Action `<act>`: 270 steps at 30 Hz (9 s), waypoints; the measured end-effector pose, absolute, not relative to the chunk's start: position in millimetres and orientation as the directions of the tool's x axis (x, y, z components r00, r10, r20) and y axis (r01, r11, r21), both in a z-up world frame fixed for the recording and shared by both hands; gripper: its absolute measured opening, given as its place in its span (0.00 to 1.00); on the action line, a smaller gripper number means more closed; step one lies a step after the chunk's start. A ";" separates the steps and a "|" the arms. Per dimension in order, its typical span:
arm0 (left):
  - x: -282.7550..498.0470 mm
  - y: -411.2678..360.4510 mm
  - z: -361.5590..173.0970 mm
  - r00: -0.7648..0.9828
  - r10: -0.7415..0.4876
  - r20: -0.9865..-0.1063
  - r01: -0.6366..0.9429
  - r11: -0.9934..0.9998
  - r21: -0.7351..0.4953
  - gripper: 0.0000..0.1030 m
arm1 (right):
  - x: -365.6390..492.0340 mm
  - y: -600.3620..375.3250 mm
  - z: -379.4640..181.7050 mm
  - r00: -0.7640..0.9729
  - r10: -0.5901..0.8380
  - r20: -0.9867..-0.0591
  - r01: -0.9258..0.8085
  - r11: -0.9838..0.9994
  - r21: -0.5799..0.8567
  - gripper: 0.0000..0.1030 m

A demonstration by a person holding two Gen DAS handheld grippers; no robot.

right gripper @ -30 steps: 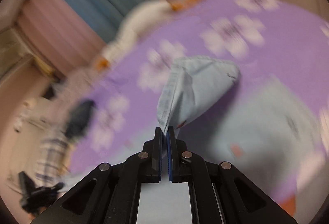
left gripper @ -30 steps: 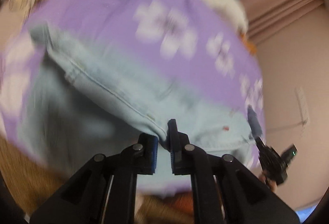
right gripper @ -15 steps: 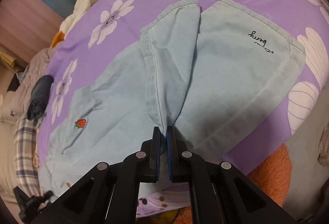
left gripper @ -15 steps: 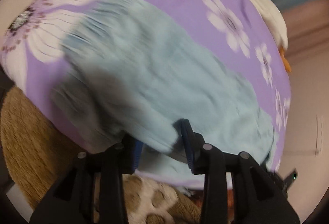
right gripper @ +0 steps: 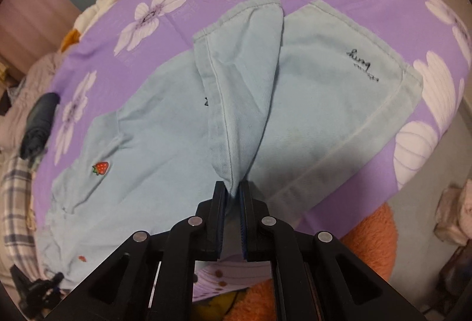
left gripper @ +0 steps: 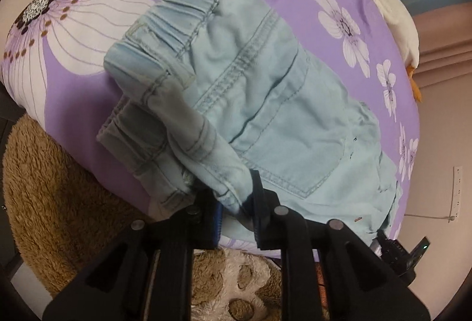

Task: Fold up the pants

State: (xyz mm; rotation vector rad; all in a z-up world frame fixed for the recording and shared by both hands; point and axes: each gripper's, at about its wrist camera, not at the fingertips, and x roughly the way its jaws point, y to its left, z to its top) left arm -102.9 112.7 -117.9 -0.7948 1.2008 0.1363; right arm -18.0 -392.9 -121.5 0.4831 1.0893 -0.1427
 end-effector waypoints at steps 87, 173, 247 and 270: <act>-115.2 138.8 -110.9 0.358 -0.223 -0.907 -0.530 0.751 -0.394 0.26 | -51.5 -548.0 -111.9 0.479 -0.154 -0.864 0.709 0.648 0.277 0.06; 66.2 6.9 -98.1 0.397 -0.409 -0.821 -0.115 0.866 -0.487 0.34 | 45.1 -487.2 -73.2 0.498 0.016 -0.867 0.474 0.832 0.288 0.54; -31.5 -17.8 -119.9 0.243 -0.438 -0.866 -0.128 0.870 -0.476 0.58 | -37.2 -551.5 -127.2 0.490 -0.142 -0.860 0.615 0.755 0.226 0.12; -34.1 -56.2 -88.2 0.211 -0.386 -0.898 0.034 0.921 -0.388 0.74 | -39.6 -551.4 -128.8 0.513 -0.146 -0.846 0.614 0.751 0.242 0.12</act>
